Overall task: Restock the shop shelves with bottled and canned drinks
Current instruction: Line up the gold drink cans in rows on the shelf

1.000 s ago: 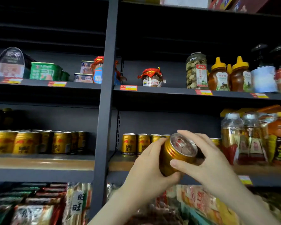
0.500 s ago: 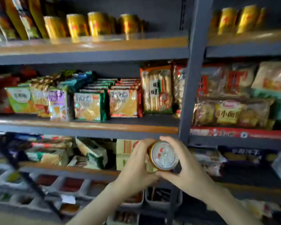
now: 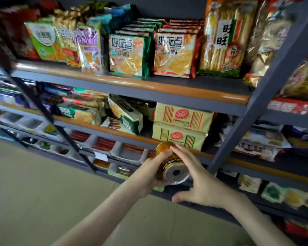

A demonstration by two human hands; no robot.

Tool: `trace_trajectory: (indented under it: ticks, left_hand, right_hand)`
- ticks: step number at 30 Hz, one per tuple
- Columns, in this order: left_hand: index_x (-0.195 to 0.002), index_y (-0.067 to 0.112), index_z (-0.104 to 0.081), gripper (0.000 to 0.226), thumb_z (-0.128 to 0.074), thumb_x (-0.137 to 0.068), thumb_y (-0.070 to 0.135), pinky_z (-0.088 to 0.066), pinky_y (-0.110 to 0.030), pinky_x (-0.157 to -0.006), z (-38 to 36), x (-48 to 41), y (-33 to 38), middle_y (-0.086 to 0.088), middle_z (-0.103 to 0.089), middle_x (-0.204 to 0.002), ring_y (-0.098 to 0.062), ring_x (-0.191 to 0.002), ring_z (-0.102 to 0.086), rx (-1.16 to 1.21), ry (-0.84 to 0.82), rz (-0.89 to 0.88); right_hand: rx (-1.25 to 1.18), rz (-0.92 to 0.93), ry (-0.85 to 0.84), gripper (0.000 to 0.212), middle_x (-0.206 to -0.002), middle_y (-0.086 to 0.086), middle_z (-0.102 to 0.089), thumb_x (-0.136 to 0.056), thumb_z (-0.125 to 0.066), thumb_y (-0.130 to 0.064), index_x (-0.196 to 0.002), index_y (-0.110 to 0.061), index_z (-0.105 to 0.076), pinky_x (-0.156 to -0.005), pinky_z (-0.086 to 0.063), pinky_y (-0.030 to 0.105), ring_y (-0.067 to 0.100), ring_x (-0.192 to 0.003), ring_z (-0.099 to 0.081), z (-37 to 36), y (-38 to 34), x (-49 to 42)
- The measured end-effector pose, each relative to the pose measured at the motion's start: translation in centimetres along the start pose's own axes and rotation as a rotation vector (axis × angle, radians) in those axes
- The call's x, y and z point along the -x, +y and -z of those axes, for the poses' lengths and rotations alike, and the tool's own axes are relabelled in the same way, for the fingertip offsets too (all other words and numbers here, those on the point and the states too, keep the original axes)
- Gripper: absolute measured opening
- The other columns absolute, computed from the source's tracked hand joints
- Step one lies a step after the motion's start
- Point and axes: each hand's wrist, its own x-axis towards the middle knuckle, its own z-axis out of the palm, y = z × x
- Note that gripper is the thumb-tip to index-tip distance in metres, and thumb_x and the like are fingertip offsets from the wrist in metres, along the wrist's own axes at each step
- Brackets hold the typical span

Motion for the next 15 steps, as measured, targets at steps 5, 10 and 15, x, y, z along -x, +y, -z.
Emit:
trace_trajectory:
  ticks: [5, 10, 15]
  left_hand:
    - [-0.118, 0.029, -0.058, 0.071, -0.076, -0.056, 0.059, -0.057, -0.034, -0.064, -0.6, -0.9, -0.8, -0.001, -0.075, -0.1, -0.017, -0.095, -0.07, 0.075, -0.058, 0.094]
    - [-0.108, 0.016, -0.066, 0.068, -0.034, -0.086, 0.073, -0.057, -0.039, -0.084, 0.3, -1.5, -1.9, -0.008, -0.075, -0.099, -0.023, -0.097, -0.069, -0.275, 0.004, 0.134]
    - [-0.148, 0.036, -0.026, 0.084, -0.066, -0.078, 0.059, -0.047, -0.021, -0.096, 3.3, -1.2, -4.2, 0.018, -0.043, -0.141, 0.002, -0.123, -0.048, -0.66, -0.038, -0.43]
  right_hand:
    - [0.08, 0.025, 0.236, 0.084, -0.147, -0.026, -0.023, -0.073, -0.082, -0.035, -0.135, -0.045, -0.025, -0.114, -0.023, 0.018, -0.007, -0.139, -0.02, -1.5, 1.0, -0.7]
    - [-0.092, -0.096, 0.408, 0.066, -0.114, -0.032, -0.056, -0.068, -0.085, -0.029, -0.117, -0.045, -0.044, -0.091, -0.042, 0.012, -0.007, -0.111, -0.052, -0.9, 1.8, -0.4]
    - [-0.68, -0.285, 0.358, 0.05, -0.11, -0.006, -0.068, -0.072, -0.076, -0.036, -0.118, -0.026, -0.059, -0.082, -0.052, 0.025, 0.009, -0.103, -0.065, -0.4, 2.6, -0.3]
